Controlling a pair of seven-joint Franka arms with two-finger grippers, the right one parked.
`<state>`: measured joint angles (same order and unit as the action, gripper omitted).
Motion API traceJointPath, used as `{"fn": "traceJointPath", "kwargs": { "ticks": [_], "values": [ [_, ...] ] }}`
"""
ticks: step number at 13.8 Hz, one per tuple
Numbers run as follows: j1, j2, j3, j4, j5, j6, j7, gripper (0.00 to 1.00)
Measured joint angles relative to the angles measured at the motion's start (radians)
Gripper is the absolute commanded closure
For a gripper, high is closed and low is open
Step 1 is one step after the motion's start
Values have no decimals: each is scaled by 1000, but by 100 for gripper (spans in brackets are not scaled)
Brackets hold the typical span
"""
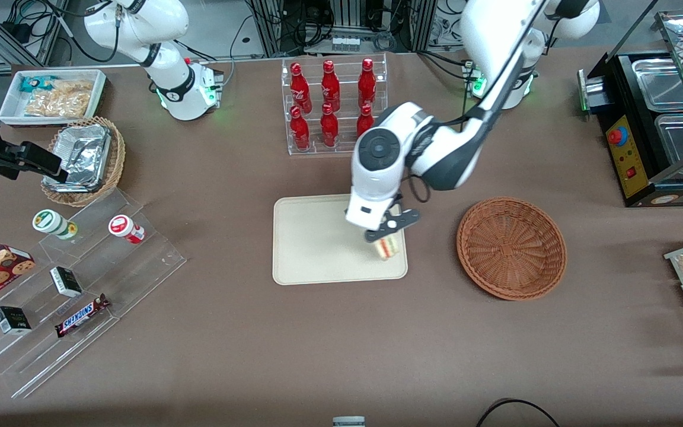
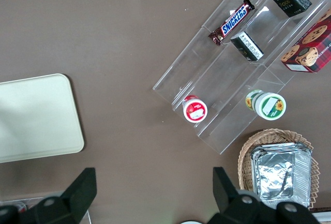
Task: Place sandwich from basket to tray
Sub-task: 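Carry the held sandwich over the cream tray and lower it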
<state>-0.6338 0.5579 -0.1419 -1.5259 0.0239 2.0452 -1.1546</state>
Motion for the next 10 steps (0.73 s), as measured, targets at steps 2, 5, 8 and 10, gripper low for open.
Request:
{"fn": "traceJointPath", "kwargs": {
  "ticks": [2, 5, 8, 10],
  "values": [
    [-36, 54, 0, 2, 0, 71, 52, 73],
    [-71, 112, 0, 7, 6, 116, 110, 70],
    [-83, 141, 0, 11, 26, 149, 152, 70],
    [-95, 155, 0, 11, 63, 163, 156, 65]
  ]
}}
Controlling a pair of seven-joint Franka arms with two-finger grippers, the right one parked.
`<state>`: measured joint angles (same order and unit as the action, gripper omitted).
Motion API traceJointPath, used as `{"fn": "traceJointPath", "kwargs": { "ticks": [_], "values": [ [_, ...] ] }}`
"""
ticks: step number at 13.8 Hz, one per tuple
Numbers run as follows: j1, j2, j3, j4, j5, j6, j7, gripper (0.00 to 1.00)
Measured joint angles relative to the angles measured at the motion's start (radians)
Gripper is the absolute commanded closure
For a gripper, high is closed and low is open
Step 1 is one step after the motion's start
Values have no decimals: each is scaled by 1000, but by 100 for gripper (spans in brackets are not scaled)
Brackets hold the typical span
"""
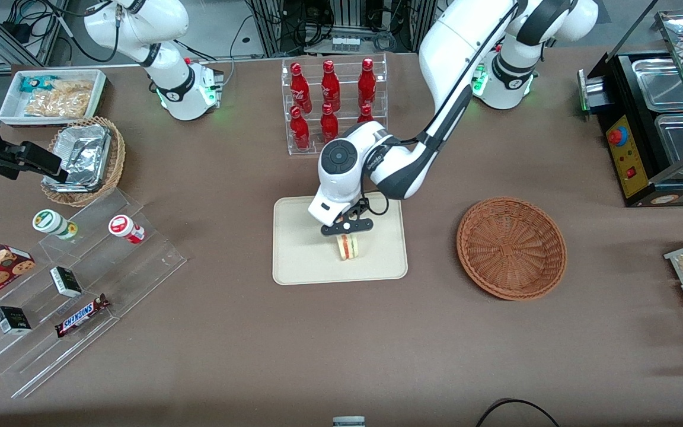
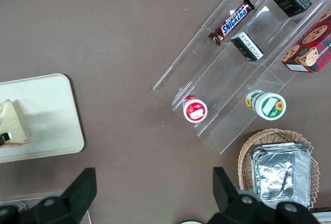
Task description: Place sandwich from basket to tray
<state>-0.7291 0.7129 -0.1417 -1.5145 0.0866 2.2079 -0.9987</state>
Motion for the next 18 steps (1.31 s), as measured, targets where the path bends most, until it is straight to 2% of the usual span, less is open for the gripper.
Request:
{"fn": "traceJointPath", "kwargs": {
  "ticks": [1, 2, 7, 10, 16, 18],
  "values": [
    [-9, 7, 0, 0, 9, 7, 0, 42],
    [-15, 13, 0, 0, 11, 20, 0, 0],
    [-20, 14, 6, 7, 13, 53, 0, 0],
    [-10, -56, 15, 10, 13, 9, -5, 0],
    [110, -350, 22, -12, 13, -422, -4, 0],
    [179, -447, 25, -57, 13, -486, 2, 0]
  ]
}}
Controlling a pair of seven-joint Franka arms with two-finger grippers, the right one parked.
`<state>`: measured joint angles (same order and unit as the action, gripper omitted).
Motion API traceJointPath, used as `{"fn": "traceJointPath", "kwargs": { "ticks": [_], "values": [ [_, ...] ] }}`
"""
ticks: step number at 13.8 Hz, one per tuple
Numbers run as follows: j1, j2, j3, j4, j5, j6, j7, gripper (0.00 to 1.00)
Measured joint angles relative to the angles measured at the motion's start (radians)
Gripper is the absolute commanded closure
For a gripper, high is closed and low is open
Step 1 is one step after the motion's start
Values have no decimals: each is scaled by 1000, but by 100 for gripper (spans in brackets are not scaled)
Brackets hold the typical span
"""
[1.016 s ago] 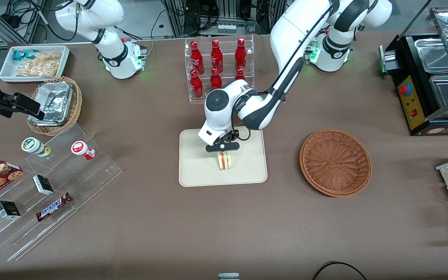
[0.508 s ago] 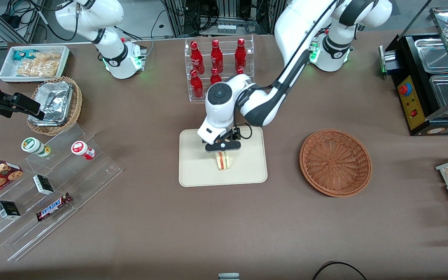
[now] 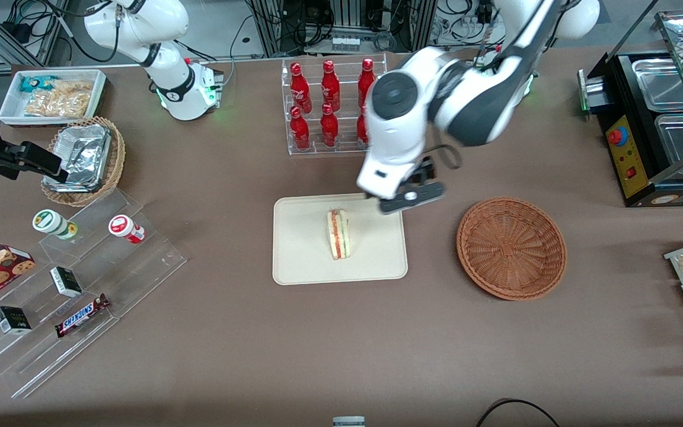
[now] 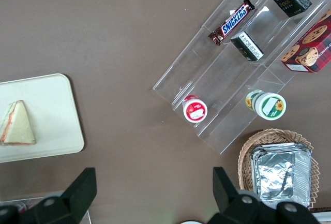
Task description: Place sandwich from basket to tray
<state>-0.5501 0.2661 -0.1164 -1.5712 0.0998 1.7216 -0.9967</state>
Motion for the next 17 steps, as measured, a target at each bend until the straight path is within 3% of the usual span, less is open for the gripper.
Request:
{"fn": "traceJointPath", "kwargs": {
  "ticks": [7, 11, 17],
  "values": [
    [256, -233, 5, -128, 0, -118, 290, 0],
    [389, -281, 7, -131, -2, -176, 522, 0],
    [567, -310, 8, -131, -63, -207, 785, 0]
  ]
}}
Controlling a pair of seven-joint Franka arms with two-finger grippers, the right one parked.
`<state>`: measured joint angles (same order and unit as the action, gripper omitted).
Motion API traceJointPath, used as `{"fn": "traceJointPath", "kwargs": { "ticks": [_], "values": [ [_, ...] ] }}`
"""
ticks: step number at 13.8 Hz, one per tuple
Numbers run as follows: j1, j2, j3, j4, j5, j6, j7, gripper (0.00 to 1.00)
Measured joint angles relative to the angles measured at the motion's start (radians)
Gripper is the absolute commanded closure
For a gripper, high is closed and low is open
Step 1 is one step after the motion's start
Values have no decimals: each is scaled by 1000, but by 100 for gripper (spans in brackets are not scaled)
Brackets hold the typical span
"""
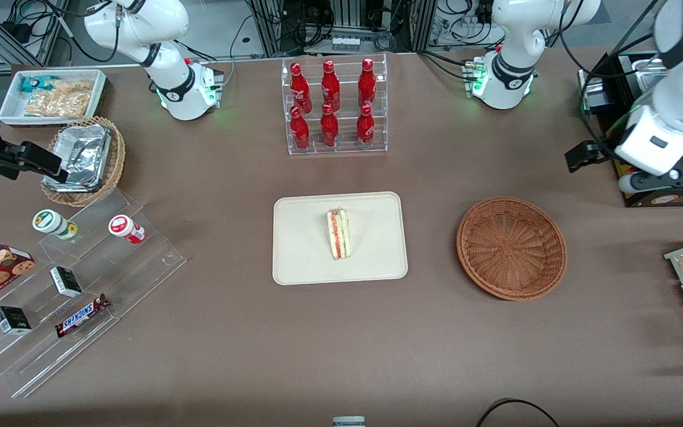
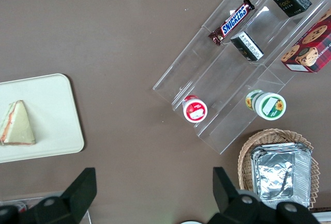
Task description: Place sandwich from basket to tray
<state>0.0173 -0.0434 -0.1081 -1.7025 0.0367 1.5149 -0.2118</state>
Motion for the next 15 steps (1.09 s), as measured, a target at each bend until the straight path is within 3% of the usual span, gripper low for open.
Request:
{"fn": "traceJointPath", "kwargs": {
  "ticks": [15],
  "values": [
    [27, 11, -3, 44, -1, 22, 91, 0]
  ]
}}
